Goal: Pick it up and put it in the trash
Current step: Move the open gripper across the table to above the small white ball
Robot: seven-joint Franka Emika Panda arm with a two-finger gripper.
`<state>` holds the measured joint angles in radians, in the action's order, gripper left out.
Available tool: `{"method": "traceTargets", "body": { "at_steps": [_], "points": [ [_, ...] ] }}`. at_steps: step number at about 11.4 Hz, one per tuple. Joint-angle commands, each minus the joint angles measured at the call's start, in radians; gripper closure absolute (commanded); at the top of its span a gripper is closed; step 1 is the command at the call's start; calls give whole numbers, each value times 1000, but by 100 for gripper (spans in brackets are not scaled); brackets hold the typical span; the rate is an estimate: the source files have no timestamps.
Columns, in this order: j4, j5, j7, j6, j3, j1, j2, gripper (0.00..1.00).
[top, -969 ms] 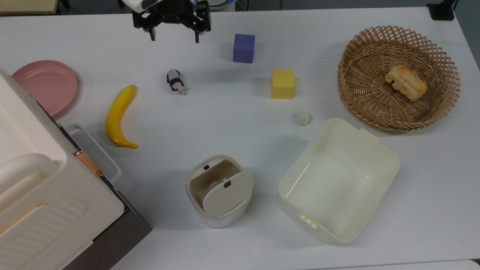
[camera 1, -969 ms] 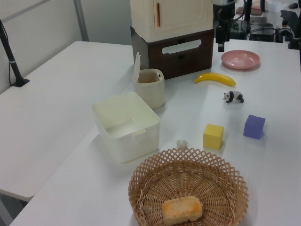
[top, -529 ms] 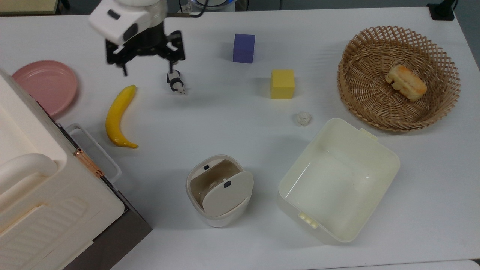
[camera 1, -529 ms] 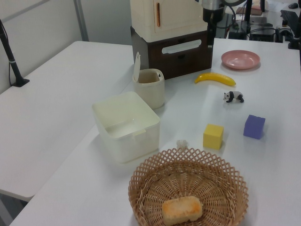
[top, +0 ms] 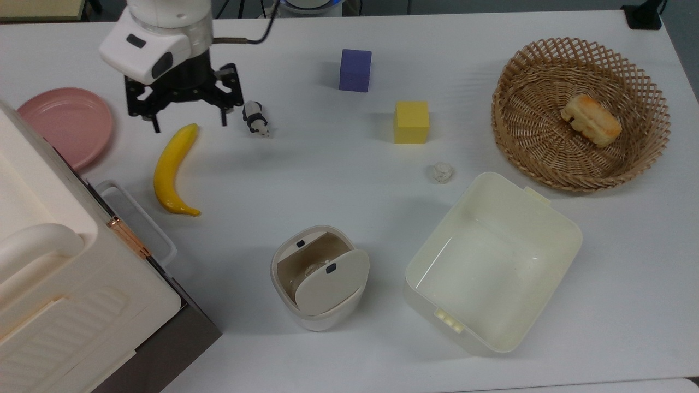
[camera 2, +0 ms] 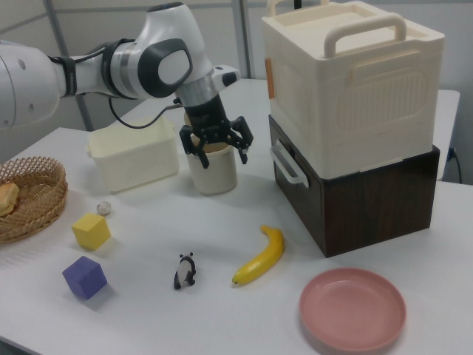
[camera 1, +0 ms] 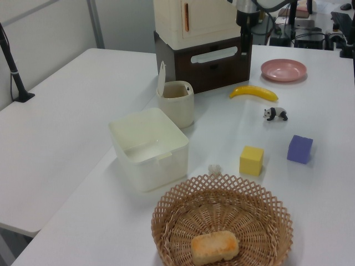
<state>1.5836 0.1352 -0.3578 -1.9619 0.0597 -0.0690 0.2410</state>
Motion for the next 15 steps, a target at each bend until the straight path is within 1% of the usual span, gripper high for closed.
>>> {"method": "traceTargets", "body": {
  "at_steps": [1, 2, 4, 6, 7, 8, 9, 10, 12, 15],
  "points": [
    [-11, -104, 163, 145, -1, 116, -6, 0],
    [-11, -145, 233, 179, -1, 164, -3, 0],
    [-2, -182, 414, 176, -3, 250, 3, 0],
    [-4, -242, 506, 173, -1, 323, 38, 0],
    [-8, -252, 566, 167, -1, 359, 73, 0],
    [-11, -252, 601, 161, -1, 397, 113, 0],
    [-11, -253, 643, 106, -1, 434, 141, 0],
    [-7, -243, 689, 34, -1, 468, 159, 4],
    [-11, -220, 711, -3, 0, 520, 223, 12],
    [-10, -181, 767, -71, 0, 537, 267, 18]
  ]
}}
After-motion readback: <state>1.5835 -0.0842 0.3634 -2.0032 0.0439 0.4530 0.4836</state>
